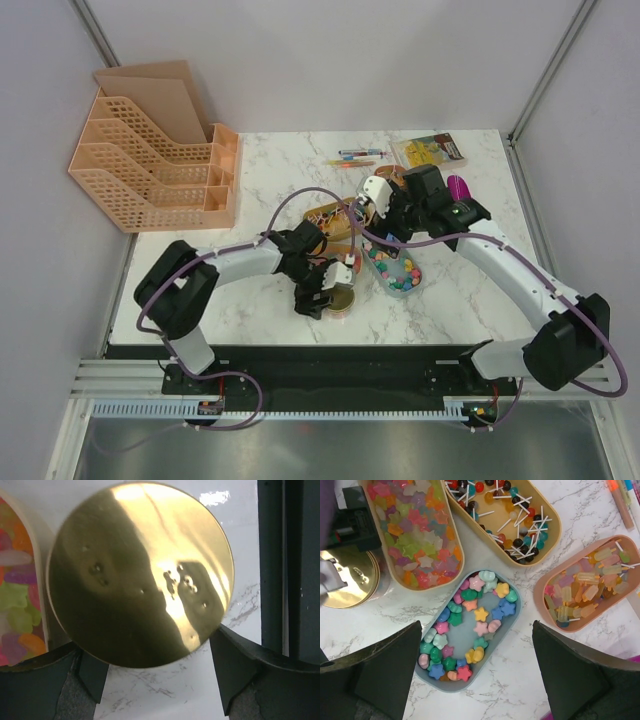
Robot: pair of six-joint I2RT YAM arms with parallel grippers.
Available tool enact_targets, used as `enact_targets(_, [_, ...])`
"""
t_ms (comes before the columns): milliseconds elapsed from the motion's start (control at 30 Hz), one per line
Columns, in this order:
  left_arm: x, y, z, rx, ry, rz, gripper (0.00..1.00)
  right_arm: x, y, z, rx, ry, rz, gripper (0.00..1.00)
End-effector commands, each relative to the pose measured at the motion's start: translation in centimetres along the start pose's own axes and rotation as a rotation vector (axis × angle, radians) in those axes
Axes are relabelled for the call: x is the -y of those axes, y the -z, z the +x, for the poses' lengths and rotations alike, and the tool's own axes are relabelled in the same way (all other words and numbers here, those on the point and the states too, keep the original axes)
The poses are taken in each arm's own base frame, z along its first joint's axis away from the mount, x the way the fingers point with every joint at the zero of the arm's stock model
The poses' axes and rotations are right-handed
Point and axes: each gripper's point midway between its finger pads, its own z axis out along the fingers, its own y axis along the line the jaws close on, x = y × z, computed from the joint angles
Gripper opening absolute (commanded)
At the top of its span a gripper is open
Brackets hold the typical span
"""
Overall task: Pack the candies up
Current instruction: Move the packing bottle to the center of the board.
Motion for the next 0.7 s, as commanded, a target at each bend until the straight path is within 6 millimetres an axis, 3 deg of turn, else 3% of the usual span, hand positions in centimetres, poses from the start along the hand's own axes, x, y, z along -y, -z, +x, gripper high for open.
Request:
enact_targets(0, [-2.2, -0.8, -1.7, -0.041, 0.046, -0.072, 0.82, 0.7, 2.3, -2.2, 0.077, 0.039, 0.028, 0.98])
enact_targets(233, [-1.0, -3.4, -3.8, -0.060, 0.074, -0.037, 0.78, 0.7, 4.0, -0.9, 0.086, 0.054, 0.053, 0.98])
enact_targets(433, [-1.3, -5.0, -7.0, 0.066, 0.087, -0.078, 0.81, 0.5, 5.5, 1.1, 0.064, 0.070, 0.066, 0.98])
enact_targets(533, [-2.2, -6.0, -7.5, 0.133, 0.144, -0.130, 0.82, 0.4, 6.1, 2.0, 0.052, 0.076, 0.071, 0.98])
enact_targets(600, [-1.6, -6.5, -5.7, 0.156, 0.214, -0.169, 0.85, 0.2, 6.1, 3.1, 0.036, 0.056, 0.062, 0.98])
enact_targets(633, [-2.6, -6.3, -7.2, 0.245, 0.181, -0.222, 0.85, 0.0, 6.1, 3.6, 0.033, 0.046, 0.057, 0.98])
enact_targets(667, [-1.6, -6.8, -5.4, 0.236, 0.219, -0.216, 0.85, -0.5, 5.9, 3.9, 0.036, 0.034, 0.032, 0.98])
